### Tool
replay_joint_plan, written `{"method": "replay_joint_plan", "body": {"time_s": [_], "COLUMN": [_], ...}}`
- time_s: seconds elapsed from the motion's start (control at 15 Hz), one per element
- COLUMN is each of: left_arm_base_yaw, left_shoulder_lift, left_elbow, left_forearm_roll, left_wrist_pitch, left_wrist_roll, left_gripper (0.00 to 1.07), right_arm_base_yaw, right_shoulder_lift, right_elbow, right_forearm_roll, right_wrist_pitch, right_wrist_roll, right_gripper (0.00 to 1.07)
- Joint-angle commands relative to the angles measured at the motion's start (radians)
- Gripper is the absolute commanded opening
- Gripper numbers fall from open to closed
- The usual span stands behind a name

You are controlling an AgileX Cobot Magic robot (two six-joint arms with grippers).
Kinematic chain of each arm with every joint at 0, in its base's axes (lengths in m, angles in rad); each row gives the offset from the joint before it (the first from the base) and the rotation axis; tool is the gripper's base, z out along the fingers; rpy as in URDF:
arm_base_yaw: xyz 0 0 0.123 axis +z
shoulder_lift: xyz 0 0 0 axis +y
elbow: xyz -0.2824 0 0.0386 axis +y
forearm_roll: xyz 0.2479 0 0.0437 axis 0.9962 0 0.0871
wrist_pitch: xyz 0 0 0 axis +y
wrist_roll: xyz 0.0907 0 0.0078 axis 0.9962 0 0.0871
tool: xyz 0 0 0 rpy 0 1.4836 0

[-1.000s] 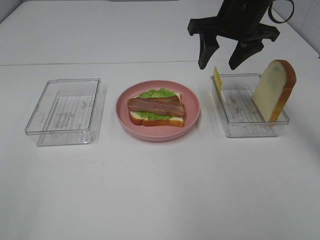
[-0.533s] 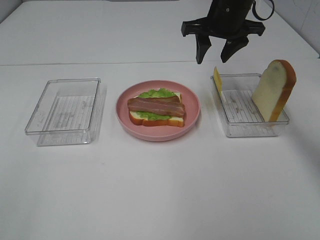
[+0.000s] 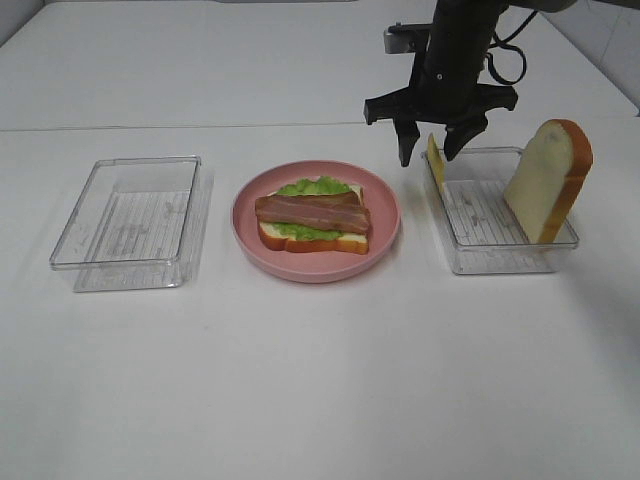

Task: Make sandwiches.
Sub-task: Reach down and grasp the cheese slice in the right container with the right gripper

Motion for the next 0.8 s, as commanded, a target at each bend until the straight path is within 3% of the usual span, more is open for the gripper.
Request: {"method": "replay_joint_plan", "body": {"time_s": [0.07,0.33,0.4,0.8], "left_arm_base_yaw": [0.000,0.000,0.000,0.000], "left_shoulder_lift": [-0.007,-0.007,-0.007,-0.007], "left_elbow": [0.002,0.002,0.002,0.002], "left_forearm_roll": [0.002,0.002,0.002,0.002], "left_wrist_pitch": [-0.009,-0.009,-0.009,-0.009], "left_wrist_roll": [0.002,0.002,0.002,0.002], "left_gripper": [0.88,0.88,0.88,0.88], "right_arm_base_yaw": [-0.003,-0.003,-0.003,-0.003], "right_shoulder_lift": [0.025,0.025,0.025,-0.046], "right_elbow": [-0.008,-0.008,-0.008,-0.008], "right_forearm_roll": [-0.022,-0.046,-0.047,-0.042], "right_wrist_pitch": [-0.001,0.009,0.014,0.037], "right_wrist_roll": [0.021,0.021,0.020,0.020], "right_gripper": [0.46,0.05,0.00,0.00]}}
